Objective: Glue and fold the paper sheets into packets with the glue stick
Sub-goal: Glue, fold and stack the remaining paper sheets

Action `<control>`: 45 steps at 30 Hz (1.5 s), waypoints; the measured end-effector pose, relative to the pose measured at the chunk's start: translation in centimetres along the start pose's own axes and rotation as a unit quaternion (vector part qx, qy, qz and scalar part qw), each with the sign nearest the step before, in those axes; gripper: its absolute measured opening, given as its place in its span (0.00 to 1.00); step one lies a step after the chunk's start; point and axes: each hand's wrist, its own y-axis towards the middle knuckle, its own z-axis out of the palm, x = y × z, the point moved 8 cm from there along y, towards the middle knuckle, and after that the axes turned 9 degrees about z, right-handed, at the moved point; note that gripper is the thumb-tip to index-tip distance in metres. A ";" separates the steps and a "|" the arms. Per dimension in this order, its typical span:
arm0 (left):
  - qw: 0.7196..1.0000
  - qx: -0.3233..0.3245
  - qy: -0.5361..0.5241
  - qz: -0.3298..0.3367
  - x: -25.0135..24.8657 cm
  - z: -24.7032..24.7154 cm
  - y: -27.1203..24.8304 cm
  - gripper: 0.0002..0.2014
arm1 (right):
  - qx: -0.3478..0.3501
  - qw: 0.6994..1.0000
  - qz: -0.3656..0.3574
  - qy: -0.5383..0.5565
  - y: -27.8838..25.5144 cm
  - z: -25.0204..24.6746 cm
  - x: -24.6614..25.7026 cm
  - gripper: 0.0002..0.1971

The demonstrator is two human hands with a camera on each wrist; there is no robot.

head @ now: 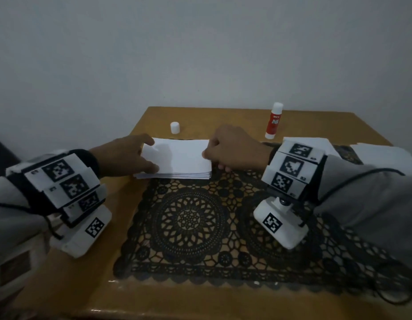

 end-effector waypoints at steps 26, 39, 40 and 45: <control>0.929 0.073 0.142 0.335 -27.3 8.4 3.2 0.31 | -0.172 0.973 0.135 -0.069 -8.0 -12.2 -19.2 0.11; 0.919 0.142 0.179 0.321 -30.1 10.4 7.6 0.27 | -0.171 0.962 0.195 -0.080 -7.3 -12.3 -21.5 0.07; 0.919 0.139 0.181 0.323 -30.2 10.5 7.6 0.27 | -0.176 0.962 0.197 -0.077 -7.3 -12.5 -21.6 0.07; 0.912 0.162 0.198 0.320 -29.9 10.9 7.6 0.32 | -0.182 0.961 0.196 -0.063 -7.3 -12.6 -21.8 0.08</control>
